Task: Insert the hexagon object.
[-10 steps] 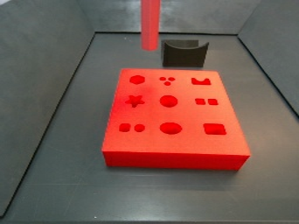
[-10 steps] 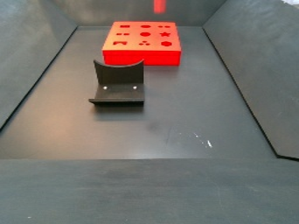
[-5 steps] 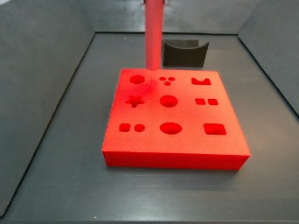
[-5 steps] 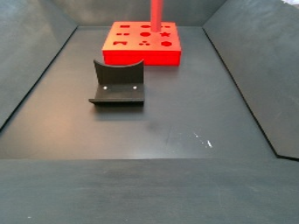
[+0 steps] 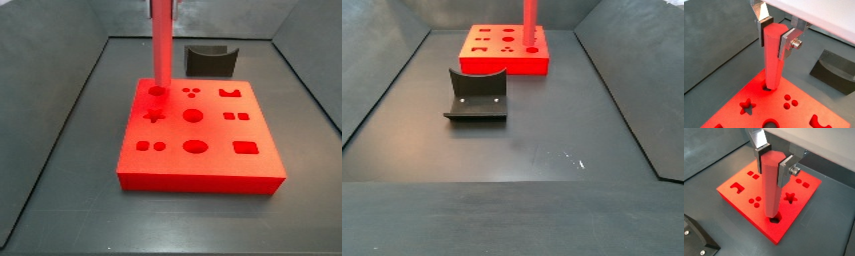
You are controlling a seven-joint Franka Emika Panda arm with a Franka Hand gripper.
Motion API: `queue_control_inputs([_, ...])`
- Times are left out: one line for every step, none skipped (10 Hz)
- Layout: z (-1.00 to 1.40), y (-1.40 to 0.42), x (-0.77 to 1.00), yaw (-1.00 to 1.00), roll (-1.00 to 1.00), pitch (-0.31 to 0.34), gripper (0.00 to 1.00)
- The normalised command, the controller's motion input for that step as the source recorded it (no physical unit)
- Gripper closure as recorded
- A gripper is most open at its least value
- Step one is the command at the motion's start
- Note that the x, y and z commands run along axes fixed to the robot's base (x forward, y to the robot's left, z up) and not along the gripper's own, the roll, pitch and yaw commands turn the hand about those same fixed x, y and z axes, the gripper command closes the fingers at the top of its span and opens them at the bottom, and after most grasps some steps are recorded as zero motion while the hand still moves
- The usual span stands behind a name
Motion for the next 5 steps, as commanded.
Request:
queue_control_inputs([-0.15, 0.05, -0.07, -0.07, -0.08, -0.091, 1.00])
queue_control_inputs([-0.12, 0.04, -0.11, -0.05, -0.09, -0.090, 1.00])
queue_control_inputs([-0.08, 0.00, -0.12, 0.00, -0.13, -0.094, 1.00])
queue_control_inputs([-0.09, 0.00, -0.06, 0.00, -0.12, -0.099, 1.00])
queue_control_inputs([-0.10, 0.00, -0.02, 0.00, -0.09, -0.097, 1.00])
